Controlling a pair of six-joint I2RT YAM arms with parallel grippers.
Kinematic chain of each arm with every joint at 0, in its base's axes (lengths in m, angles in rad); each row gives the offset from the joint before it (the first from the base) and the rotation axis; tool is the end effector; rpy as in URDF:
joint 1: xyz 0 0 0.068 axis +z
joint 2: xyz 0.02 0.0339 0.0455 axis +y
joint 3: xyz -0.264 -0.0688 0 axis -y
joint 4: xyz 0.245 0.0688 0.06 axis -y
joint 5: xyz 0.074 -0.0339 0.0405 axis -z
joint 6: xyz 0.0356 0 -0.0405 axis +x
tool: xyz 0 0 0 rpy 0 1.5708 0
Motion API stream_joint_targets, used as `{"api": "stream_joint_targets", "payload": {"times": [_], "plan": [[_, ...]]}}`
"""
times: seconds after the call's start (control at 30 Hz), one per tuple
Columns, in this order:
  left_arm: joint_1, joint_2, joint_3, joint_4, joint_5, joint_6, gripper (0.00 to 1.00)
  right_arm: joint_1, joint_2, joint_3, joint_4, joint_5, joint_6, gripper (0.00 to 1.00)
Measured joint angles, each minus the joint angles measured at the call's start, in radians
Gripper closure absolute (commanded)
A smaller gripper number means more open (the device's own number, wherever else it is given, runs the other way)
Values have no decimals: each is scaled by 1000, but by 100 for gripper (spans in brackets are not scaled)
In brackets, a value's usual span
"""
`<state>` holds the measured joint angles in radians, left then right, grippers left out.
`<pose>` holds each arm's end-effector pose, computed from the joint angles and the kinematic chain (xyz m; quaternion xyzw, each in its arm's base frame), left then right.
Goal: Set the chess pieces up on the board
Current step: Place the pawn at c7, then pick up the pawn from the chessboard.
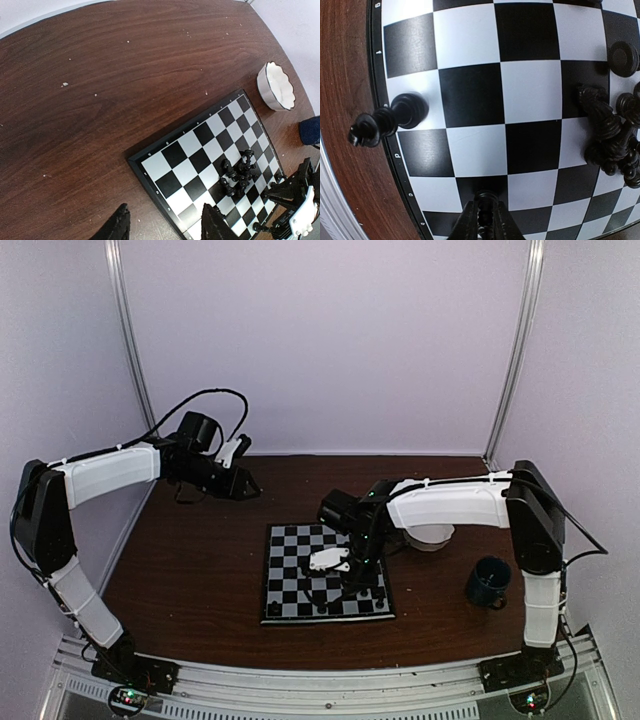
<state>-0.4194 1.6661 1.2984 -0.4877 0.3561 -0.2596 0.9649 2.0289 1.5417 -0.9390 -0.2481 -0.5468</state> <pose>0.3290 -0.1603 0.2632 0.1354 0.9140 -0.2712 0.2697 0.2189 0.3313 0.1812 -0.6854 0.7141 0.1356 0.0445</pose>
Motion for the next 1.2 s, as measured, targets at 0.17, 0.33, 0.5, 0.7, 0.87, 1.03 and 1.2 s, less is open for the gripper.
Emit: {"api": "stream_joint_targets", "payload": {"times": [0.17,0.33,0.5,0.7,0.87,1.03,1.2], "plan": [[0,0,0,0,0,0,51,1,0,0,0,0,-1,77],[0,0,0,0,0,1,52,1,-25,0,-8,3,0,74],[-35,8,30,-62,-60,35,50,-10,-109,23,-37,2,0,73],[-220,63,166,-229,-218,58,49,-89,-285,15,-30,-19,14,68],[-308,80,174,-323,-286,-70,47,-245,-430,-86,7,-36,32,66],[-378,116,169,-352,-338,-199,46,-327,-481,-204,46,-63,60,64],[-435,218,187,-389,-352,-272,50,-333,-509,-290,83,-93,76,63]]}}
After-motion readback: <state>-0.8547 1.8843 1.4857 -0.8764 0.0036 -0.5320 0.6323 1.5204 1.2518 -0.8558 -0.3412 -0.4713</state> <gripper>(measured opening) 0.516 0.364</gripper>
